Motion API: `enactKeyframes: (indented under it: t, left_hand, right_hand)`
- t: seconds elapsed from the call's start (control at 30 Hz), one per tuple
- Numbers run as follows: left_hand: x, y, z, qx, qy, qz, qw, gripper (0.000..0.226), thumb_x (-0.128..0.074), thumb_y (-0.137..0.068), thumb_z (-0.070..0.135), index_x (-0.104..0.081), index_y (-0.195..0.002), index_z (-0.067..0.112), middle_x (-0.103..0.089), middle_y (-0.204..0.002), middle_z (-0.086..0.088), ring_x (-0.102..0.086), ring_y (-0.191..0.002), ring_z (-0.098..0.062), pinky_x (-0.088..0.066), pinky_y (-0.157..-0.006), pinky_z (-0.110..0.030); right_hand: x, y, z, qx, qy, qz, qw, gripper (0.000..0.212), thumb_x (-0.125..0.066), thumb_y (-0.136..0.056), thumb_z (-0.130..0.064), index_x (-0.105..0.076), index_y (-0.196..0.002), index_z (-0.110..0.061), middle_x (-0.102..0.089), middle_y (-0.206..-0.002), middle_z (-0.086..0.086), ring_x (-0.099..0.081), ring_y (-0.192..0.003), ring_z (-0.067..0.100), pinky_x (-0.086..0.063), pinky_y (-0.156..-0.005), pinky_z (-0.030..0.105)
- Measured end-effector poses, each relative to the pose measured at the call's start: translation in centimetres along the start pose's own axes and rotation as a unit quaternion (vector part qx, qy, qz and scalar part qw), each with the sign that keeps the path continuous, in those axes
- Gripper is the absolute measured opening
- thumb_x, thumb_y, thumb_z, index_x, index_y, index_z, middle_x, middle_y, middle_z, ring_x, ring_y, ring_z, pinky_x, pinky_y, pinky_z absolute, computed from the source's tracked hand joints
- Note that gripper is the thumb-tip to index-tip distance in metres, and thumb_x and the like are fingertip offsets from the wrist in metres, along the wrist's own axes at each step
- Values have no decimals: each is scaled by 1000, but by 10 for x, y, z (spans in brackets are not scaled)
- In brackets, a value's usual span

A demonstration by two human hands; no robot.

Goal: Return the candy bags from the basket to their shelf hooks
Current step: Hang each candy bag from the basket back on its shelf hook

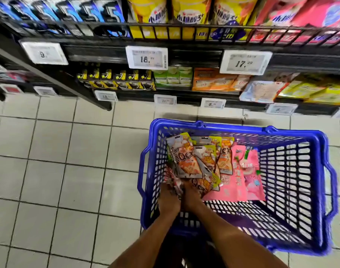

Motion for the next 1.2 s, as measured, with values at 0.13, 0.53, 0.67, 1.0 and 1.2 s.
enactKeyframes:
  t: [0.13,0.53,0.67,1.0,1.2]
  left_hand:
    - [-5,2,-2,-86,32,16,996,39,-38,-103,13,-42,-142,11,-52,-140,-8,-50,-128,-23,-37,-112,-37]
    - [76,85,72,-163,159,-37,973,41,-49,-85,-15,-74,-94,17,-68,-114,-10,-66,-66,-9,-57,-55,-36]
    - [132,150,110,-188,238,-29,953,29,-67,-90,11,-60,-118,6,-66,-106,-5,-65,-99,-22,-54,-69,-17]
    - [314,353,218,-337,328,-96,877,24,-71,-80,-6,-69,-100,7,-75,-86,3,-66,-75,-3,-52,-67,-12]
    - [405,453,266,-373,508,-110,769,50,-72,-71,40,-61,-112,13,-71,-88,4,-64,-74,-10,-52,-59,-19]
  right_hand:
    - [2,-11,5,-15,-33,58,998,62,-74,-80,-37,-51,-133,-14,-65,-123,10,-62,-113,30,-50,-93,34]
    - [78,117,7,-18,-318,124,940,18,-82,-70,-2,-72,-81,-12,-71,-59,-10,-67,-54,6,-50,-44,19]
    - [136,197,-41,59,-388,117,912,29,-82,-56,-9,-78,-84,-17,-75,-70,-4,-70,-61,11,-56,-52,25]
    - [267,426,-222,258,-349,152,888,30,-79,-77,-7,-61,-93,-25,-72,-77,-23,-66,-67,-11,-50,-60,6]
    - [306,548,-324,353,-501,75,786,37,-61,-80,-32,-64,-113,-14,-75,-102,-6,-71,-92,6,-58,-75,20]
Point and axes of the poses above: each hand's wrist, its own y-axis away from the middle knuckle, its own x-axis out of the back of the hand, z = x × y, the point moved 1 cm from there along -y, towards the middle knuckle
